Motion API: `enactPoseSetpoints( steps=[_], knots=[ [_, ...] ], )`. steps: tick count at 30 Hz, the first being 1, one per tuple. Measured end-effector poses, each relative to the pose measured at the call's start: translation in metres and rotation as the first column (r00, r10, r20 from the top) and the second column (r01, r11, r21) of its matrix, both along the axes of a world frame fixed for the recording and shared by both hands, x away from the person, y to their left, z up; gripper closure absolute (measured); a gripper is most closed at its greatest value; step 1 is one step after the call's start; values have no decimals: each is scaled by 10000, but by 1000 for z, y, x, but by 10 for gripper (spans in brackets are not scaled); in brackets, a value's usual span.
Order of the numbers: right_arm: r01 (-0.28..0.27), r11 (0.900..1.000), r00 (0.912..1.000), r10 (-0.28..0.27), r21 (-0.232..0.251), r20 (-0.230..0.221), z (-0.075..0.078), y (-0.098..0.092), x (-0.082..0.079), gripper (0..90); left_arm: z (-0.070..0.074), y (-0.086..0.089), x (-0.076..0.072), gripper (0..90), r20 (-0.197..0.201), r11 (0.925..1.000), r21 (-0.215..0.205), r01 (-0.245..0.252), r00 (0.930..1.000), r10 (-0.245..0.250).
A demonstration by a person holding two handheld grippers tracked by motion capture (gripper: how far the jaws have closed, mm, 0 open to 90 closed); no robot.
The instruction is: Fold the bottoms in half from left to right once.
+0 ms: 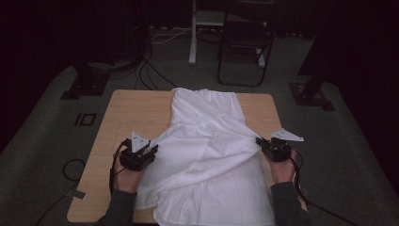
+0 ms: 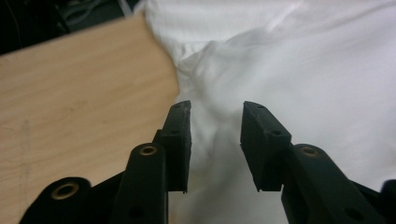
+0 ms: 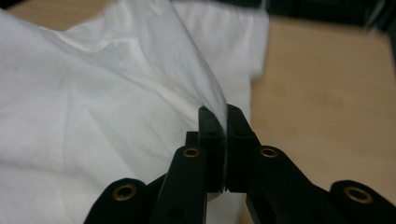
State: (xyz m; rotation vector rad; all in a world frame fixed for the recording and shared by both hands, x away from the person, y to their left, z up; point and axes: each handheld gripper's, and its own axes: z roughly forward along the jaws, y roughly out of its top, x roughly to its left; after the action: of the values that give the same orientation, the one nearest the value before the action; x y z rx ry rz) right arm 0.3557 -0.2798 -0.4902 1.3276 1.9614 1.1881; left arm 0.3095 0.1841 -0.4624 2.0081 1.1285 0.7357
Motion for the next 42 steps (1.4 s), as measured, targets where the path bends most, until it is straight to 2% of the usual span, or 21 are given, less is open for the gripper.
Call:
enactPoseSetpoints(
  steps=[1,3,5,7,10,13,16,17,18,19,21,22,23,25,28,31,34,38,40,41,42],
  knots=[
    [127,9999,9990,-130,-53,-425,-10,-6,4,869,-7,0,3,600,-224,9999,65,88,9997,-87],
    [163,9988,9927,-217,-461,-1189,-32,-11,11,840,-19,1,9,578,-591,9998,186,35,9983,-24],
    [318,9954,9842,-468,-899,-1707,-51,-13,16,765,-31,4,13,567,-948,9999,39,123,9954,-119],
    [385,9948,9797,-562,-941,-1922,-59,-15,17,706,-36,7,11,553,-1048,9998,-40,196,9943,-199],
    [603,9939,9858,-739,-928,-1509,-51,-14,11,605,-40,11,4,521,-1116,9993,-134,343,9931,-356],
    [446,9966,9951,-506,-697,-855,-34,-8,2,557,-47,17,-5,492,-1288,9997,-66,231,9914,-238],
    [31,9981,9990,-59,-617,-452,-24,5,-3,532,-61,20,-10,470,-1707,9998,-16,182,9852,-182],
    [31,9981,9990,-59,-617,-452,-24,5,-3,532,-61,20,-10,458,-1707,9998,-16,182,9852,-182],
    [-234,9982,9987,207,-560,-468,-24,10,-4,526,-71,19,-12,458,-1951,9996,1,265,9804,-260],
    [-885,9948,9912,830,-504,-1029,-30,22,-2,506,-75,18,-13,452,-2034,9995,54,315,9786,-298],
    [-1149,9899,9841,1021,-830,-1453,-39,30,1,485,-84,14,-14,450,-2162,9989,242,406,9757,-345],
    [-1248,9844,9789,1019,-1237,-1769,-49,36,4,468,-87,12,-14,451,-2166,9986,337,418,9757,-335],
    [-1241,9813,9772,951,-1473,-1899,-56,38,7,463,-88,11,-14,452,-2098,9987,278,418,9771,-350],
    [-1268,9798,9729,924,-1544,-2121,-65,40,12,472,-89,11,-11,500,-2113,9986,67,532,9761,-505],
    [-1161,9772,9781,813,-1780,-1918,-68,42,18,525,-88,7,-5,704,-2024,9975,51,703,9770,-678],
    [-959,9792,9808,622,-1790,-1848,-68,41,28,535,-88,0,9,775,-1774,9982,398,442,9835,-364],
    [-675,9813,9830,345,-1800,-1803,-68,40,41,537,-89,-2,28,775,-1531,9990,441,-39,9881,106],
    [-418,9772,9820,18,-2080,-1890,-65,42,60,535,-88,-3,52,729,-1505,9981,367,-492,9871,542],
    [-293,9727,9806,-167,-2301,-1955,-61,45,67,532,-87,-1,61,673,-1659,9985,123,-536,9846,549],
    [-298,9737,9839,-113,-2260,-1784,-57,47,68,525,-86,1,64,644,-1695,9984,-26,-559,9840,546],
    [-408,9787,9873,86,-2014,-1583,-52,50,68,515,-84,4,64,620,-1731,9982,-196,-569,9835,527]
  ],
)
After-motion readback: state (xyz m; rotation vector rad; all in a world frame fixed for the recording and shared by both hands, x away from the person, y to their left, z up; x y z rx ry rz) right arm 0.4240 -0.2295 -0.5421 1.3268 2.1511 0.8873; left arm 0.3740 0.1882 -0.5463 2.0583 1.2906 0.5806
